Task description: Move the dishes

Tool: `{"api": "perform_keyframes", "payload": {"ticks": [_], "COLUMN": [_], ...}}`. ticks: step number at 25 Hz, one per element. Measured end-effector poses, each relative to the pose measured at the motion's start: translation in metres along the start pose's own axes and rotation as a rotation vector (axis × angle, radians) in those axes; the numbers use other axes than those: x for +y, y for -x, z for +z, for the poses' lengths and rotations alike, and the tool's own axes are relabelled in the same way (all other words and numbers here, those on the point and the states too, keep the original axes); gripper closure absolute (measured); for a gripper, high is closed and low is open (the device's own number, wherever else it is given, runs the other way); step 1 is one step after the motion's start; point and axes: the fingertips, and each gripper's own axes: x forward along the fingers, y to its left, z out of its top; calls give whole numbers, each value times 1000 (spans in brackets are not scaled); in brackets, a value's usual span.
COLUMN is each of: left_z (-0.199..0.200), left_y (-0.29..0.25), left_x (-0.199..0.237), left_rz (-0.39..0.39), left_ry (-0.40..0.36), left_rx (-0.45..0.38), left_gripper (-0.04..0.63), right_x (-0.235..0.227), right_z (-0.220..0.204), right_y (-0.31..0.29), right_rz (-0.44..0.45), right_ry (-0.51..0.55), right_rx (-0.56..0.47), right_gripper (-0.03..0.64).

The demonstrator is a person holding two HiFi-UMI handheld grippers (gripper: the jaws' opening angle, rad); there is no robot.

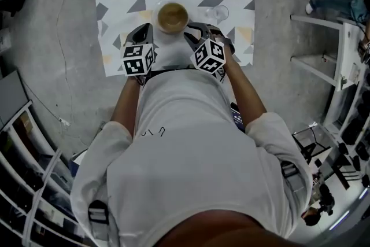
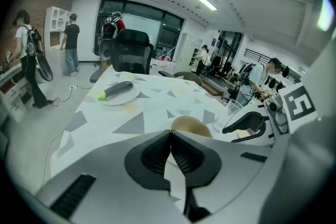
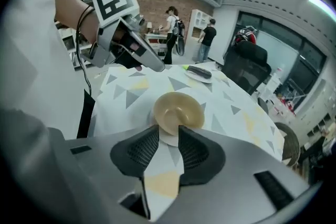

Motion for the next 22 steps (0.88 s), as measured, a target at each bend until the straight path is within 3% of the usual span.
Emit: {"api": "perform_keyframes", "payload": {"ticks": [10,19,22], "left_z": [-30,-56,-58], "left_y": [25,44,47], "left_x": [31,48,50], "left_rz": [96,148,155], "left_ry": [130,206,215], "left_rx": [-14,-22,-21], "left_gripper": [577,577,577], "right_x": [25,37,37], "right_z": [11,3,7], "right_y": [-41,-69,-70], "right_rz": [59,87,66], "right_ry": [310,402,405], "right_rx": [133,222,209], "right_gripper": [495,497,547]}}
